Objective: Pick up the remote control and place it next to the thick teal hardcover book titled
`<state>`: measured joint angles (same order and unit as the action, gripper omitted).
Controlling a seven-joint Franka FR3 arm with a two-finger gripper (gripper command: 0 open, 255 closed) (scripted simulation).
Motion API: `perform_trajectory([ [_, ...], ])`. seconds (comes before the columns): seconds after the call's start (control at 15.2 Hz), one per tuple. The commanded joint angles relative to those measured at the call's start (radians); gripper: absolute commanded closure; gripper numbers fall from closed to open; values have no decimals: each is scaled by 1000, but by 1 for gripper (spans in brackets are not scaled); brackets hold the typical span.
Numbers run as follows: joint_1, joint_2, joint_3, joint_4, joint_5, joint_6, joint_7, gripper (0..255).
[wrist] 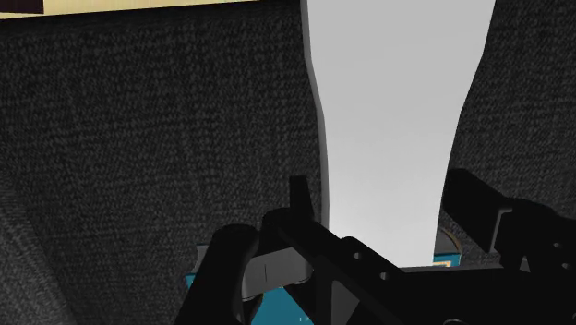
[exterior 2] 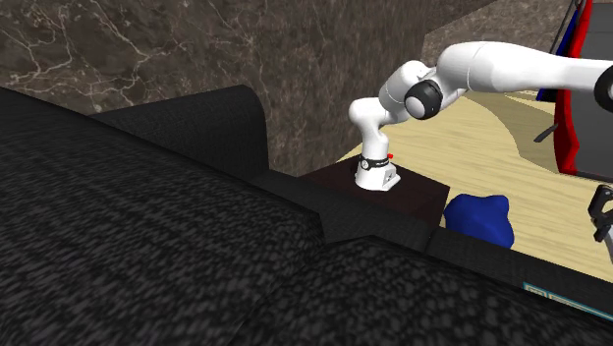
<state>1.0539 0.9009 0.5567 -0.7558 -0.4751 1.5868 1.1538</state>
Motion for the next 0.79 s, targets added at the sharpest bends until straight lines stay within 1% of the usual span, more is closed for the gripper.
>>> perform_trajectory([
  [0.0, -17, -13, 4, -54, 1, 37, 11, 255],
  [0.33, -45, -25, 7, -153, 0, 114, 29, 255],
  [0.73, -66, -23, 6, -236, -7, 191, 45, 255],
])
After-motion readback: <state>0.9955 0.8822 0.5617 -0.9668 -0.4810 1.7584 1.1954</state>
